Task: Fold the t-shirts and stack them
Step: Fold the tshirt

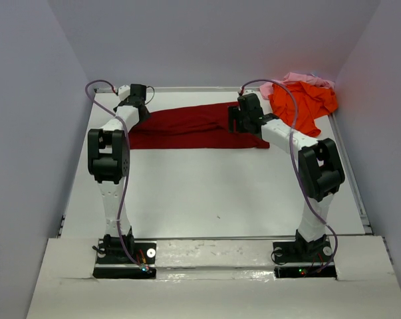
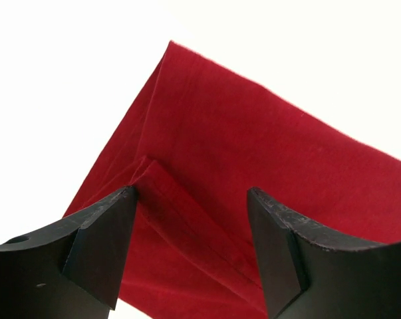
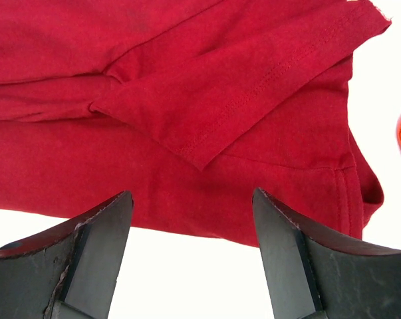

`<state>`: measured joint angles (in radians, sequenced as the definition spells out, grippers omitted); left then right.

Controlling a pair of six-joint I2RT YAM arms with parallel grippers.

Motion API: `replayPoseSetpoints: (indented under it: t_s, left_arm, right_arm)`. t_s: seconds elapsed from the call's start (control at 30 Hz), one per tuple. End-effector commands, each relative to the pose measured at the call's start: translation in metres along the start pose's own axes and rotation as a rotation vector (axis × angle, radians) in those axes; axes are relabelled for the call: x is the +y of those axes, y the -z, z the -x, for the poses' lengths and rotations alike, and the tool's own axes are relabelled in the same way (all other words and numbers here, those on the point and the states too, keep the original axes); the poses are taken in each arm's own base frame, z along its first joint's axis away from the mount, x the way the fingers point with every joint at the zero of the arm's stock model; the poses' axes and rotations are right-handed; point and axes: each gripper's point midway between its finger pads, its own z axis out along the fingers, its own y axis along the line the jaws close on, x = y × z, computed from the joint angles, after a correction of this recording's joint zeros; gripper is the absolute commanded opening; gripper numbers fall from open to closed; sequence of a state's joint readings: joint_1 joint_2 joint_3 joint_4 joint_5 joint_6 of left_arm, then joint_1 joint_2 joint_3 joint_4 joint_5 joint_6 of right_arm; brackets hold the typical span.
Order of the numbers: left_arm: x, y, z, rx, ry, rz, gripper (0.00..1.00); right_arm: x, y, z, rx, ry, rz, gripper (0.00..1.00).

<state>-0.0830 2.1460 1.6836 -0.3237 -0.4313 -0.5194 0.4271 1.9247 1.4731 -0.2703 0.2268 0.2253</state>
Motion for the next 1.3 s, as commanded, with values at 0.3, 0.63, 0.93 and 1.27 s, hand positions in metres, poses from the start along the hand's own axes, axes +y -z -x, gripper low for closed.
replayPoseSetpoints:
  t_s: [0.3,0.63,0.93,1.27]
  left_arm:
    - [0.007,-0.01,0.048,-0.087,-0.006,0.047,0.77]
    - [0.013,0.021,0.076,-0.143,0.046,0.002,0.77]
    - [-0.015,0.055,0.061,-0.077,0.081,-0.208,0.77]
    - [-0.047,0.027,-0.016,0.094,-0.054,-0.323,0.76]
  right_arm:
    - [0.009,-0.004,-0.001,-0.016,0.002,0.042,0.77]
    - [0.01,-0.004,-0.003,-0.015,-0.005,0.051,0.76]
    - [0.004,0.005,0.005,-0.051,-0.042,0.019,0.77]
    - [-0.001,-0.024,-0.01,-0.032,-0.121,-0.051,0.77]
